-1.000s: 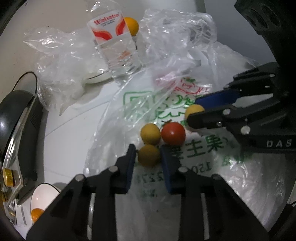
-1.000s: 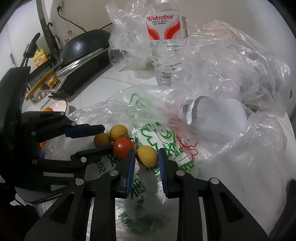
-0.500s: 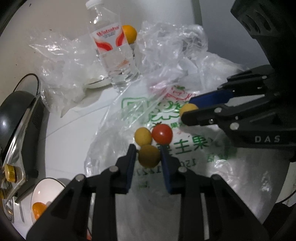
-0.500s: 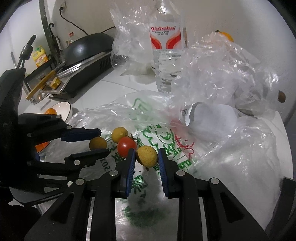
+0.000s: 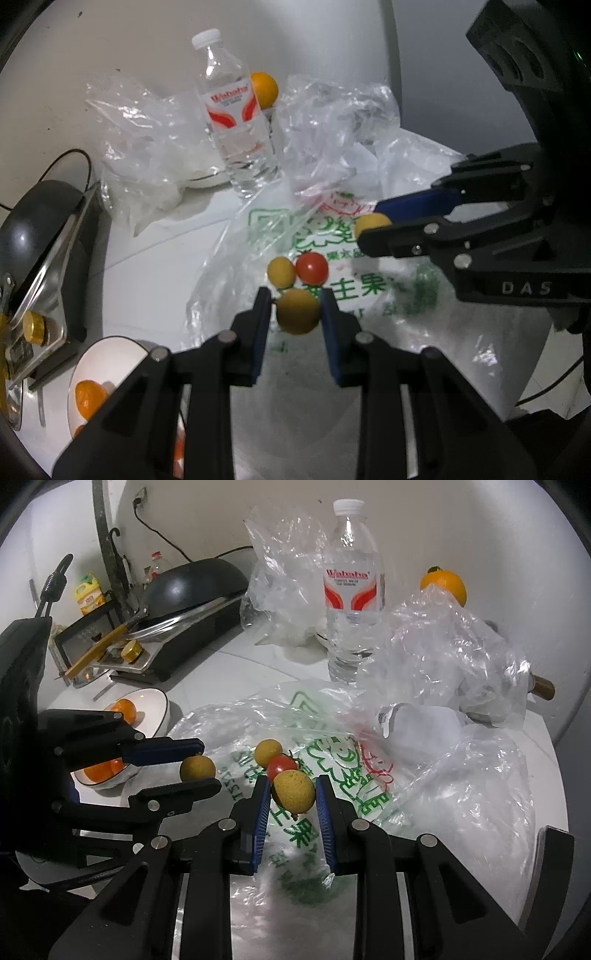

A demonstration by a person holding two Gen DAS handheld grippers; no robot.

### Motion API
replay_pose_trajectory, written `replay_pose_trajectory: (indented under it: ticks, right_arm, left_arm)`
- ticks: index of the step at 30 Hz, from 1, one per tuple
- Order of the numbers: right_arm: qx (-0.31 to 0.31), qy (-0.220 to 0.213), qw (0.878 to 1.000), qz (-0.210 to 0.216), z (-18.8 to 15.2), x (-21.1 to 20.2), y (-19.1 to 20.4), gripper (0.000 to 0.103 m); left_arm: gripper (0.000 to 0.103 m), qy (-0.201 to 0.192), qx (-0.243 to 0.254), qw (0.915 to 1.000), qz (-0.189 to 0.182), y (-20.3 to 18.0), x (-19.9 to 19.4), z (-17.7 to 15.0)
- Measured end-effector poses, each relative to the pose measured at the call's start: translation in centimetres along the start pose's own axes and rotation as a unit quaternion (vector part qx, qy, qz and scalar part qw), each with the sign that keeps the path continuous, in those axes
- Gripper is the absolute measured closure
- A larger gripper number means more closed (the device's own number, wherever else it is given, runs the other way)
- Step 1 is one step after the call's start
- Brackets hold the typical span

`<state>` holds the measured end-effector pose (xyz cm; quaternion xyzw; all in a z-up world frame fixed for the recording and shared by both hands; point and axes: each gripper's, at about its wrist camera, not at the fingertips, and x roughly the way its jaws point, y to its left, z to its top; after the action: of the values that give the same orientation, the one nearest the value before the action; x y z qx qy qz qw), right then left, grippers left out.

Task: Organize fruits
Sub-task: 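Lift the yellow fruits in both grippers up from the bag toward the plate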

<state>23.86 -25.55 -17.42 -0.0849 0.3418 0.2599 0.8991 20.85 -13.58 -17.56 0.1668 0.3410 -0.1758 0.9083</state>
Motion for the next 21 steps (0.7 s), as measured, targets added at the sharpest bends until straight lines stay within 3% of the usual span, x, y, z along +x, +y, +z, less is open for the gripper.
replay_pose_trajectory:
  ticks: [21]
  right_arm:
    - [-0.027,-0.024,0.999,-0.003,0.7,-2.8,4.7,0.076]
  left_arm:
    - [0.075,-0.032,-0.059,0.9977,0.000,2.2,-5.5,-2.8]
